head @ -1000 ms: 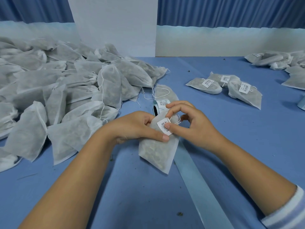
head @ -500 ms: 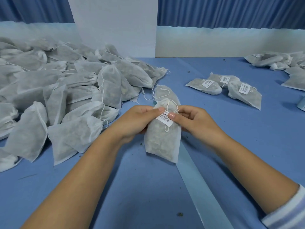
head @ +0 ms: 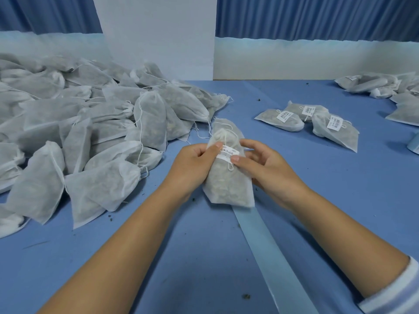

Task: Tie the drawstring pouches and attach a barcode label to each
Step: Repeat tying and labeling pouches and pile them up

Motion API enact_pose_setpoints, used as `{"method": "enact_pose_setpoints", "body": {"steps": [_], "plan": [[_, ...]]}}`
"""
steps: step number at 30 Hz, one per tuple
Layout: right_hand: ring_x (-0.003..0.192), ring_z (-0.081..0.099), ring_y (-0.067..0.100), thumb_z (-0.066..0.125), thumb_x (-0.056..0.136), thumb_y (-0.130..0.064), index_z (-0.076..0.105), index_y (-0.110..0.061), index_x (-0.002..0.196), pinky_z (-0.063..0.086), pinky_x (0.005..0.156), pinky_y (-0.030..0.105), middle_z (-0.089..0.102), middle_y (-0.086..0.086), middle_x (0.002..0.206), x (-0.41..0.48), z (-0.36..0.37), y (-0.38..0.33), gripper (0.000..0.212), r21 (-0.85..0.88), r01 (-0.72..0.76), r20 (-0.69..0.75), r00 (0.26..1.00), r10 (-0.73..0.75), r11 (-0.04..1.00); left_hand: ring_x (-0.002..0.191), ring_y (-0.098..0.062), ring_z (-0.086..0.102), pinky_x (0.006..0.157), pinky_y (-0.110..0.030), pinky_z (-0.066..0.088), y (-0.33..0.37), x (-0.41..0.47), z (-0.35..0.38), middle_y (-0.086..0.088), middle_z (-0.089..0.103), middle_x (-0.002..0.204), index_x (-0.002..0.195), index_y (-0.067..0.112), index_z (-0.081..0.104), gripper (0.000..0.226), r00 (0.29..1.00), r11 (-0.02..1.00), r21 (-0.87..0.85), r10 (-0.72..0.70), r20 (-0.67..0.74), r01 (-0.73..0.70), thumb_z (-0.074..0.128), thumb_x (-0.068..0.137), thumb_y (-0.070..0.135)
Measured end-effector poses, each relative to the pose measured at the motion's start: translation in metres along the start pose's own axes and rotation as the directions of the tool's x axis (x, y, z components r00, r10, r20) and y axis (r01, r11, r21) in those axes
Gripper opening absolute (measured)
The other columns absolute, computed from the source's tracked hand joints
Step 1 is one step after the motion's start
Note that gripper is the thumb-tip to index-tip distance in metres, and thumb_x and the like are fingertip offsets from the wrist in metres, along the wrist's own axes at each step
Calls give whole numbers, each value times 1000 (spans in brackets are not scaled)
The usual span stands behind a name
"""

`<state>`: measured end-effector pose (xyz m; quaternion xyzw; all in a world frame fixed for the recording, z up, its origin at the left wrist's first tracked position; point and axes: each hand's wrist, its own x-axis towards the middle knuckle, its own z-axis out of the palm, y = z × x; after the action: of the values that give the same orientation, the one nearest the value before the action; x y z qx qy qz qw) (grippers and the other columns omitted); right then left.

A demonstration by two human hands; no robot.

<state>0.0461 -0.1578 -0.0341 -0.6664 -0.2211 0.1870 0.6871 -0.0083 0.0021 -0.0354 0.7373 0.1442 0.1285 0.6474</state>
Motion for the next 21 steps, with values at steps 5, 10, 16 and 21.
{"method": "enact_pose_setpoints", "body": {"steps": [5, 10, 16, 21], "plan": [[73, 64, 18, 70, 88, -13, 46, -36, 116, 54, 52, 30, 71, 10, 95, -6, 1, -3, 43, -86, 37, 133, 991, -26, 996, 69, -21, 51, 67, -35, 40, -4, 8, -4, -5, 60, 72, 80, 7, 67, 37, 981, 995, -83, -71, -182, 56, 55, 99, 36], [59, 51, 3, 61, 92, 1, 65, -16, 86, 53, 52, 22, 60, -12, 68, -5, 2, -2, 18, -107, 152, 73, 987, -145, 983, 58, -16, 70, 49, -25, 55, -1, 14, -18, -2, 73, 70, 84, 8, 71, 52, 973, 980, -155, -149, -175, 122, 47, 98, 53], [109, 63, 11, 61, 93, -5, 68, -34, 107, 56, 83, 25, 61, -8, 123, 3, -6, -5, 33, 213, 217, -254, 954, -160, 953, 47, -6, 64, 41, -16, 42, -12, 26, -46, -1, 71, 84, 82, 14, 64, 24, 930, 994, -19, -104, -353, 104, 56, 96, 32], [113, 64, 17, 59, 93, -2, 67, -30, 117, 54, 95, 36, 70, -12, 114, 1, 0, 4, 38, 103, 99, -97, 991, -89, 990, 78, -24, 71, 71, -38, 51, -21, 27, -47, 2, 68, 79, 84, 10, 65, 13, 909, 954, 290, 57, -413, 72, 58, 90, 20]]}}
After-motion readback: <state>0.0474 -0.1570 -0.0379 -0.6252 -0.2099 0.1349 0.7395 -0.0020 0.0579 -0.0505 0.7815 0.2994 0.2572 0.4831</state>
